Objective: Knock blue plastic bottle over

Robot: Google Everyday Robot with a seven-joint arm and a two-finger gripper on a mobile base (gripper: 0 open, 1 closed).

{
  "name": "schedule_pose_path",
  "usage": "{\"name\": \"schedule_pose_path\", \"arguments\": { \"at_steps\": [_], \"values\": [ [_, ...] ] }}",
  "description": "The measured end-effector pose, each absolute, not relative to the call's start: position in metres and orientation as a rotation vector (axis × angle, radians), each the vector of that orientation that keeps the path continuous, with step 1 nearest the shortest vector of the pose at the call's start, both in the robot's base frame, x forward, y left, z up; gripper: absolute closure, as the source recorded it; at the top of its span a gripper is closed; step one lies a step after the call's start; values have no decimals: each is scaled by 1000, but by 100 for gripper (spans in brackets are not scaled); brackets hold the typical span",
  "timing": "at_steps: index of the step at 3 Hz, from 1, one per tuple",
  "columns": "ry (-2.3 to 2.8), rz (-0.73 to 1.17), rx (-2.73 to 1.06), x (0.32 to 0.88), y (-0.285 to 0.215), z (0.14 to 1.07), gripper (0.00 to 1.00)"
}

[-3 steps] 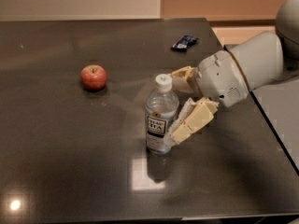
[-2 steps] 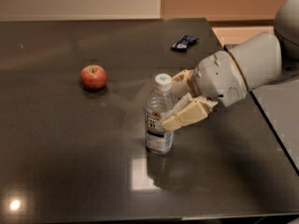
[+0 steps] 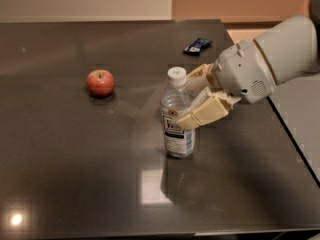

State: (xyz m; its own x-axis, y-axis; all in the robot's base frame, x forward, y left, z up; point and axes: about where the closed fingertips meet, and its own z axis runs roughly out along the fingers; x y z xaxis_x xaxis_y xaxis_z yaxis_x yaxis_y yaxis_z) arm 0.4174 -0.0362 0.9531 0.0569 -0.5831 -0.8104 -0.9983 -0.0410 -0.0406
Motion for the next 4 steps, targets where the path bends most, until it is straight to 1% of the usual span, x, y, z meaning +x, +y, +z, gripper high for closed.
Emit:
{"name": "schedule_pose_path", "arguments": {
  "at_steps": [1,2,4],
  "values": [
    [1674,676,-1728,415,-49,976,100],
    [1795,492,-1787,415,-62,990,100],
    [1989,219,-2024,434,-84,967,100]
  ]
}}
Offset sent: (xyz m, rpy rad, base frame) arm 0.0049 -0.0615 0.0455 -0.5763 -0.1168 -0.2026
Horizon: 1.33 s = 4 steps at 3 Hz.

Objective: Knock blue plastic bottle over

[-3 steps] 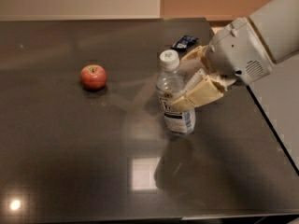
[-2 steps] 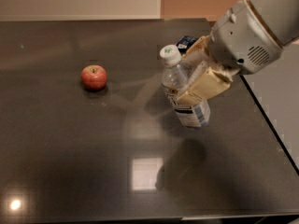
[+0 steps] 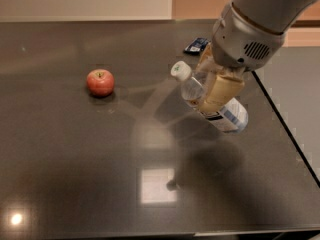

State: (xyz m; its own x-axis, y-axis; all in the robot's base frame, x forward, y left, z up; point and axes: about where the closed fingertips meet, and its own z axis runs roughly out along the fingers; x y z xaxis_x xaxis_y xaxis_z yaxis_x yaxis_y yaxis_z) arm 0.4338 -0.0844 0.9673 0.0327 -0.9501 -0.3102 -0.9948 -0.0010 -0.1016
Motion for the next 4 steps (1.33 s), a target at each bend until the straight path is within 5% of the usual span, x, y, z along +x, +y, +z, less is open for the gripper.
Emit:
{"name": "schedule_pose_path", "arguments": {
  "at_steps": [1,4],
  "values": [
    [2016,136,-2151,442,-85,947,100],
    [2013,-34,-2429,450,-73,892,36]
  ]
}}
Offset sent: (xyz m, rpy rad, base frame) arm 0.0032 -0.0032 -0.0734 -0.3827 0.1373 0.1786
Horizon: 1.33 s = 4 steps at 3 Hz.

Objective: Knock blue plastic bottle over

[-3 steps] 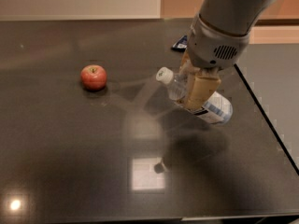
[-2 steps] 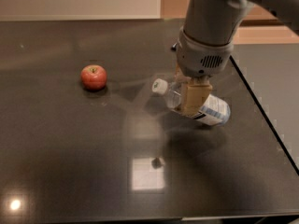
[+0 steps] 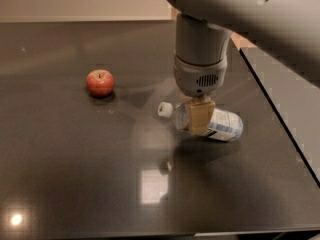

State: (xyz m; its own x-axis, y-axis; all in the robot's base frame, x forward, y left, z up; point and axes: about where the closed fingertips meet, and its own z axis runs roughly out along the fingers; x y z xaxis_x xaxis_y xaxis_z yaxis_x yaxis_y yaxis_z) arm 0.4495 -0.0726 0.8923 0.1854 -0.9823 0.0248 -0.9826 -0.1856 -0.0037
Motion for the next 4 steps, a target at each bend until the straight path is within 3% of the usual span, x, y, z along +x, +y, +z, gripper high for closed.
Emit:
{"name": "schedule_pose_path", "arguments": {
  "at_steps": [1,2,4],
  "values": [
    [-1944,52,2419,450,-68,886,13],
    [-1931,22,2431,453,-64,882,0],
    [-1942,-69,2452,459,-61,879,0]
  ]
}}
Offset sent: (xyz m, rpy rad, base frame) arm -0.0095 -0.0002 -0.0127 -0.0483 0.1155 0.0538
